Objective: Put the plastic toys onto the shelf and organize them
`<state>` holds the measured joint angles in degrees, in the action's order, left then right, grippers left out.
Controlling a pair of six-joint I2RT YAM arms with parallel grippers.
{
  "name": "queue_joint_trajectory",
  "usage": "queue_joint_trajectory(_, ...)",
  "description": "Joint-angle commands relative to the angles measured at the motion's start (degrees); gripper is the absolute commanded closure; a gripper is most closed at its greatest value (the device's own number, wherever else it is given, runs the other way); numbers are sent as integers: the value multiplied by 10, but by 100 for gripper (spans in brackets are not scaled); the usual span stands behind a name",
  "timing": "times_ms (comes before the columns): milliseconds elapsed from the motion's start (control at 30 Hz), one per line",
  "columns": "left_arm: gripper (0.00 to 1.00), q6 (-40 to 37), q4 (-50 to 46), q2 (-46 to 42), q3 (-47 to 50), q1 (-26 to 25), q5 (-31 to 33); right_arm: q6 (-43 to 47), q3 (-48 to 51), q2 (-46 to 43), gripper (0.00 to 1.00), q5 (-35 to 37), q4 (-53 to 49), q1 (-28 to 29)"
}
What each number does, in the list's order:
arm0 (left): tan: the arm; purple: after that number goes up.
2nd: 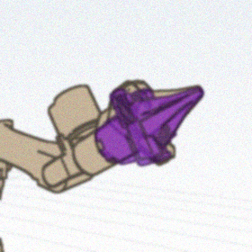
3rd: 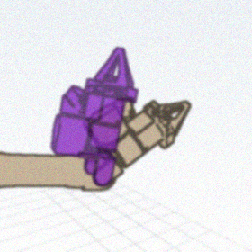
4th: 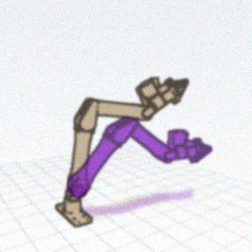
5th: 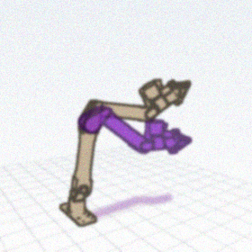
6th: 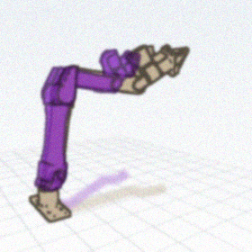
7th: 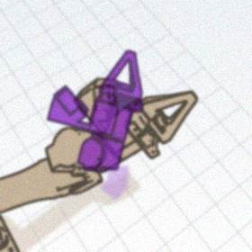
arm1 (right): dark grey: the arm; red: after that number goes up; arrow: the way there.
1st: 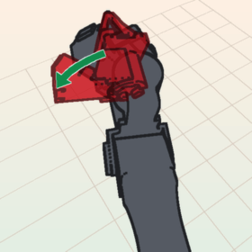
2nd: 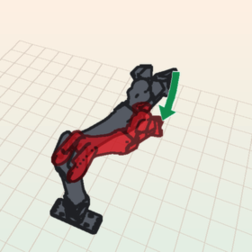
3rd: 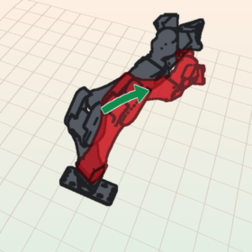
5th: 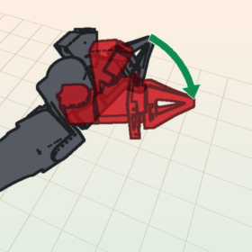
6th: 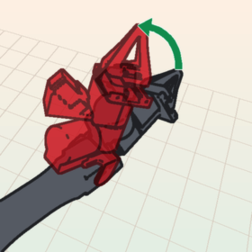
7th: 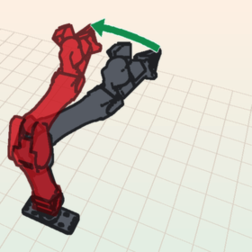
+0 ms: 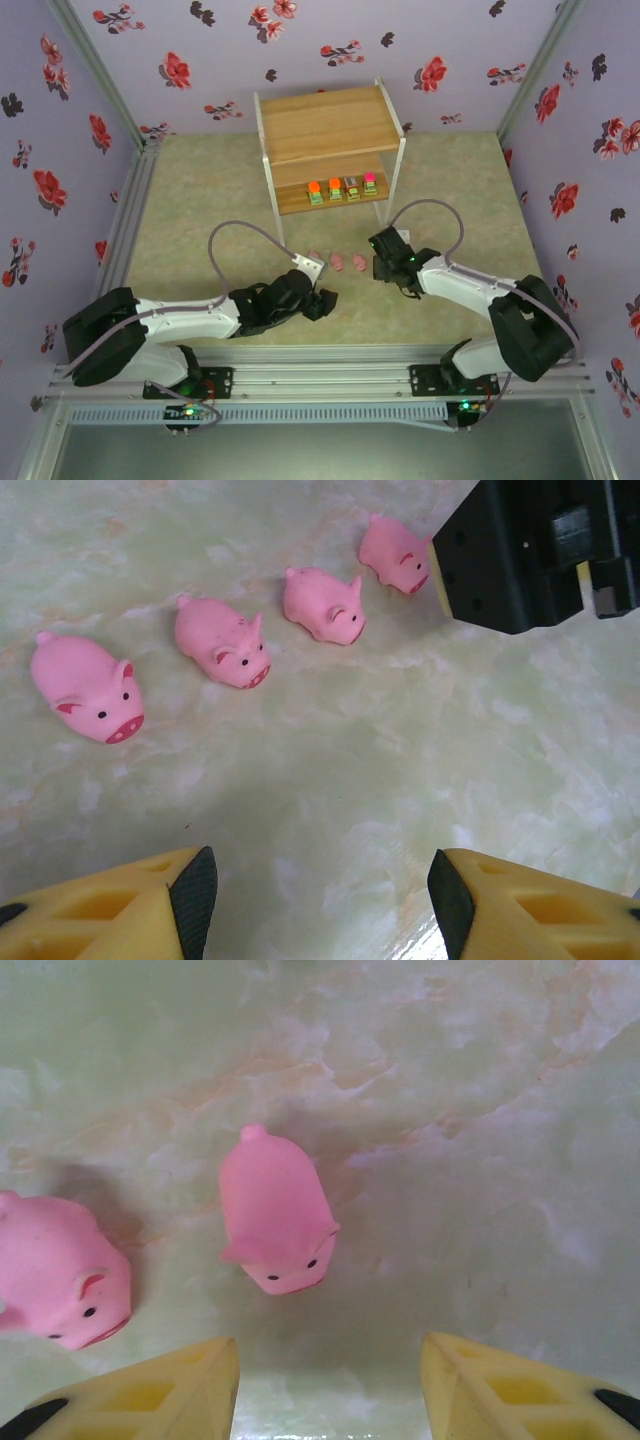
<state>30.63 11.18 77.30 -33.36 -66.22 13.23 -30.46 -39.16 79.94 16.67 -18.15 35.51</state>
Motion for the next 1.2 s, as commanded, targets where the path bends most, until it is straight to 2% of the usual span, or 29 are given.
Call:
queue_joint_trajectory(0,38,-12,13,4,1,-5,-5,7,-13,17,49,-10,15,-10)
queue_joint_trajectory(700,37,-9,9,1,2,-5,-5,40,-66,93,49,-37,28,-38)
queue_joint_trajectory(1167,37,-5,17,3,7,-5,-5,39,-72,112,52,-43,40,-39)
